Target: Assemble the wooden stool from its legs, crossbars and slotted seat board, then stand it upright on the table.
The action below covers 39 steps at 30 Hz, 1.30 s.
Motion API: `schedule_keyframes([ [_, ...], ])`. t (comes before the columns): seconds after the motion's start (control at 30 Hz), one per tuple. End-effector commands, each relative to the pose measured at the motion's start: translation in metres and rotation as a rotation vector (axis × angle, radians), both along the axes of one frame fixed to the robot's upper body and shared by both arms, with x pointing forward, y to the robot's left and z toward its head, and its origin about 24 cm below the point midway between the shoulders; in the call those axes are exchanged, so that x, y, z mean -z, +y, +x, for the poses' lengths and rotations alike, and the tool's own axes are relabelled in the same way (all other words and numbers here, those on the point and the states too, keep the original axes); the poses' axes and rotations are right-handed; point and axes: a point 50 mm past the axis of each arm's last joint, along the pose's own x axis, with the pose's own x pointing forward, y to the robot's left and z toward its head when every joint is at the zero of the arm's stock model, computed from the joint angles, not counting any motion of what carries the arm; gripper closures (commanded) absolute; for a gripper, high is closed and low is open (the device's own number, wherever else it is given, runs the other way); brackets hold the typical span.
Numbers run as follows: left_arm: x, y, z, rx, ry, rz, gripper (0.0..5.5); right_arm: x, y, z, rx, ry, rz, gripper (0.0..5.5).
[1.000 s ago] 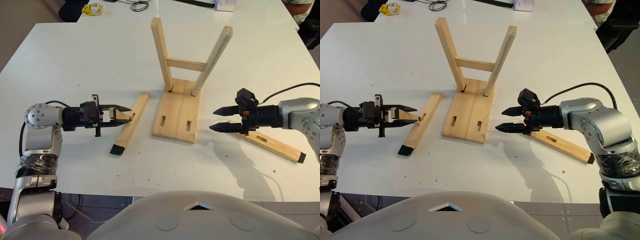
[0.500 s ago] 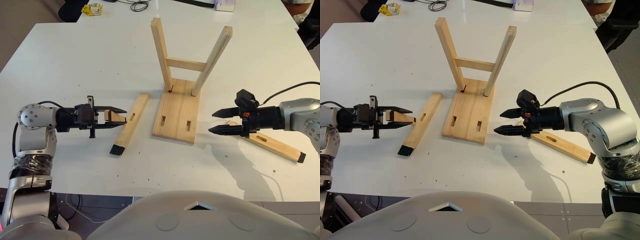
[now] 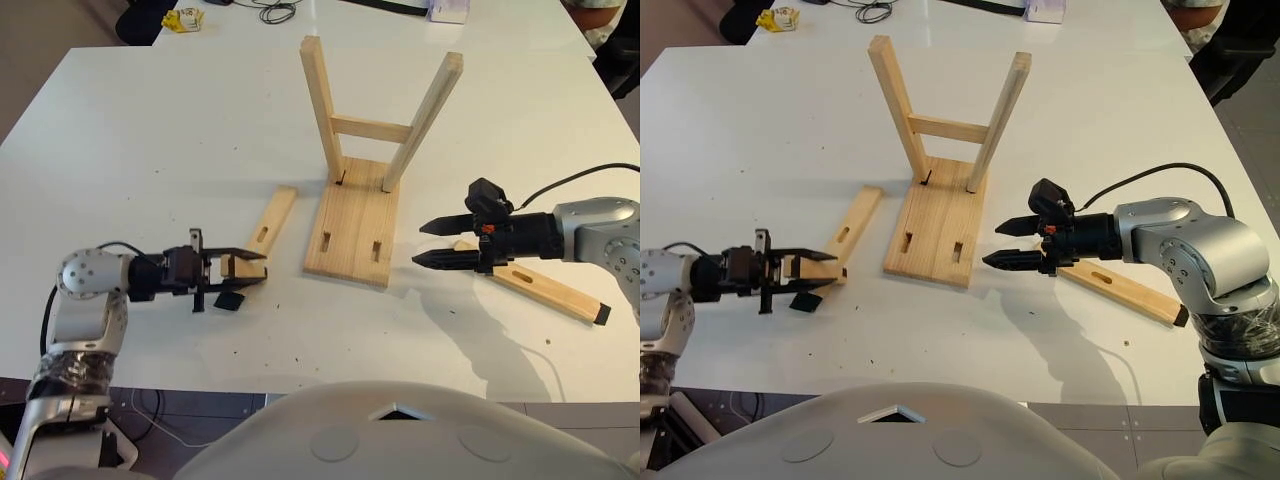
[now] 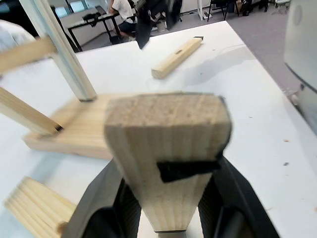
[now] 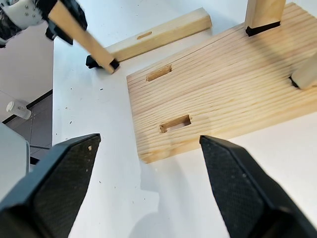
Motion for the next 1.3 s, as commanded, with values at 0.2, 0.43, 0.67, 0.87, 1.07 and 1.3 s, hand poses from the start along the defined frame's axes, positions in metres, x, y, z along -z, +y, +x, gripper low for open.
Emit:
schedule_keyframes([
  [0.2,-0.027,-0.014,0.006,-0.067,-0.01,-0.115,4.19,-0.002,-0.004,0.0,0.055,-0.034,0.003,1.8],
  [0.43,-0.068,0.0,0.042,-0.098,-0.162,-0.102,4.19,-0.001,-0.002,0.0,0.085,-0.054,0.018,1.8],
  [0.67,-0.052,0.039,0.042,-0.097,-0.169,0.072,4.19,0.001,-0.002,-0.001,0.1,-0.063,0.015,1.8],
  [0.87,-0.03,0.048,0.028,-0.115,-0.152,0.118,4.19,-0.001,-0.003,0.004,0.084,-0.067,0.008,1.8],
  [1.07,-0.017,0.038,0.013,-0.108,-0.127,0.094,4.19,-0.003,-0.005,0.008,0.075,-0.071,0.0,1.8],
  [1.3,-0.012,0.012,-0.004,-0.127,-0.064,-0.036,4.19,-0.003,-0.006,0.007,0.085,-0.076,0.001,1.8],
])
